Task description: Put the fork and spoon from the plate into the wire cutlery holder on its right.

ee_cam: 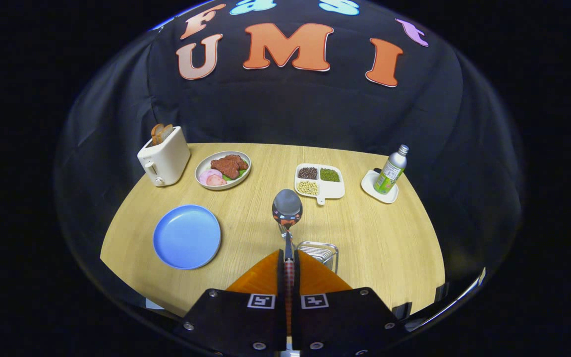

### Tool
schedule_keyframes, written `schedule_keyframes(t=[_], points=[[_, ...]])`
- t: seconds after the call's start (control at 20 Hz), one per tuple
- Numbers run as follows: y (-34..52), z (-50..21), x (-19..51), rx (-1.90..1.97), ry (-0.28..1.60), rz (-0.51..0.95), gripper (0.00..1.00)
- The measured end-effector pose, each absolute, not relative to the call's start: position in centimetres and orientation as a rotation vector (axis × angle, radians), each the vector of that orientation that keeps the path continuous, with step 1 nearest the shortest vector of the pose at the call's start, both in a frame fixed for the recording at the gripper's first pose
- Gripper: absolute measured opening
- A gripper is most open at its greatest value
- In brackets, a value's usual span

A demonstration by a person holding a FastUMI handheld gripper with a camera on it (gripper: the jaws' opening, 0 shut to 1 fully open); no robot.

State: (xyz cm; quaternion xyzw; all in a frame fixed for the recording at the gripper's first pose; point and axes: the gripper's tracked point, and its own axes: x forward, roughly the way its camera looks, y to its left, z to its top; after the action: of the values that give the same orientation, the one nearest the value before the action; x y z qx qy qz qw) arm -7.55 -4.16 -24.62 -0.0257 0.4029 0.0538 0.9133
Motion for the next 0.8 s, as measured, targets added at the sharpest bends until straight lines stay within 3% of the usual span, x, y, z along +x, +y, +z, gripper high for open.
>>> schedule_keyframes(t=[0.3, 0.8], points=[[-7.9, -25.6, -9.0, -0.11, 0.942, 0.109, 0.05], [-8.9, -29.9, -11.3, -0.197, 1.253, 0.223, 0.05]])
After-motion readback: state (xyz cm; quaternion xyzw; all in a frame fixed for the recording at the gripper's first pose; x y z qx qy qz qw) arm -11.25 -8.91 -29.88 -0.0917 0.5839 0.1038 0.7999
